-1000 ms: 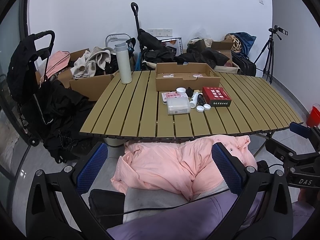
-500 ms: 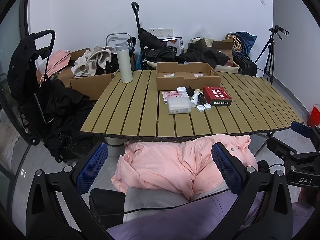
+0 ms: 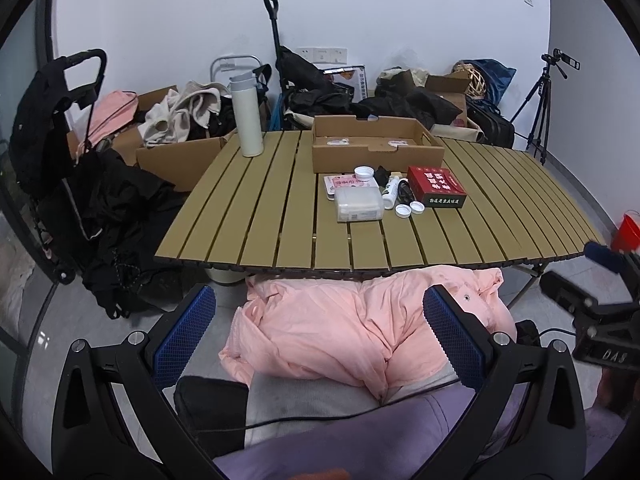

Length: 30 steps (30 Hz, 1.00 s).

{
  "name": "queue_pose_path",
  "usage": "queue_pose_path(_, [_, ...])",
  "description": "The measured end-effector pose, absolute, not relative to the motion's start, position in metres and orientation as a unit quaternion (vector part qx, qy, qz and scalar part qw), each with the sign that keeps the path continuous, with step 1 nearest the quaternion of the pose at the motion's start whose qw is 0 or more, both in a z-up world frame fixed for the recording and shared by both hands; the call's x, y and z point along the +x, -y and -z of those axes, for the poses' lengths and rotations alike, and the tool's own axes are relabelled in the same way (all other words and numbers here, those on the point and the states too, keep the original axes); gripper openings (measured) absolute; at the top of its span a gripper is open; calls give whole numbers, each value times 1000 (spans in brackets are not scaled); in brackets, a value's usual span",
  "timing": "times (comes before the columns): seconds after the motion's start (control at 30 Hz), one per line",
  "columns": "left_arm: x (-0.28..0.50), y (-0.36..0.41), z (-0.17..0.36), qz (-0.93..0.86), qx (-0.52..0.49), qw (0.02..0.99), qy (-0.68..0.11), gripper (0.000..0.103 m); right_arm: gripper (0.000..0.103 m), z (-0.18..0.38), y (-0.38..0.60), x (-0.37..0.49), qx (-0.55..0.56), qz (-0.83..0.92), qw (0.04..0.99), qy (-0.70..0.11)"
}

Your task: Organize objects

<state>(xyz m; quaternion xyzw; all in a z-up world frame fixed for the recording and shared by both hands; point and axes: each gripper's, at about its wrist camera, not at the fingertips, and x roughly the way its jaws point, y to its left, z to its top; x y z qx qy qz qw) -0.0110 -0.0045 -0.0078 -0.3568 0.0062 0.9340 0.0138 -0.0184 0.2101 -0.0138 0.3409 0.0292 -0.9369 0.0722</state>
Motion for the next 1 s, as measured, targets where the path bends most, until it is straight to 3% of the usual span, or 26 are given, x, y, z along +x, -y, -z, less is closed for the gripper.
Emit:
queue_pose_path(0.17, [-64, 16, -6, -928, -369, 41, -19, 103, 103, -28, -228, -47, 259, 964, 55, -23])
queue_pose_path(0.27, [-84, 31, -32, -956, -291, 26, 11, 103, 103, -56, -238, -60, 164, 982, 88, -21])
queue_pose_path(0.4, [-133, 41, -24, -955, -293, 18, 32, 103, 103, -25, -237, -140, 307, 946, 84, -59])
queue_pose_path(0.53, [-186, 34, 28, -929, -369, 12, 11, 103, 103, 30, -242, -195, 386, 920, 63, -35])
queue_pose_path(0.6, [-211, 29, 59, -909, -412, 55, 30, 101, 102, 55, -237, -213, 409, 907, 94, -23])
queue_pose_path(0.67, [-233, 25, 83, -895, -434, 90, 48, 98, 81, 76, -229, -234, 446, 887, 123, -9])
queue_pose_path(0.7, [-243, 20, 93, -893, -438, 94, 51, 96, 62, 85, -222, -243, 454, 880, 138, -11])
queue_pose_path(0.73, [-254, 16, 103, -891, -440, 103, 49, 93, 56, 91, -213, -253, 454, 878, 155, -12])
queue_pose_path(0.9, [-299, 2, 136, -872, -465, 143, 58, 81, 56, 119, -178, -294, 457, 870, 185, 13])
queue_pose_path(0.97, [-312, 4, 147, -863, -477, 148, 76, 64, 56, 128, -166, -312, 462, 864, 198, 31])
queue_pose_path(1.0, [-319, 6, 156, -857, -486, 150, 87, 63, 54, 132, -162, -320, 466, 861, 203, 35])
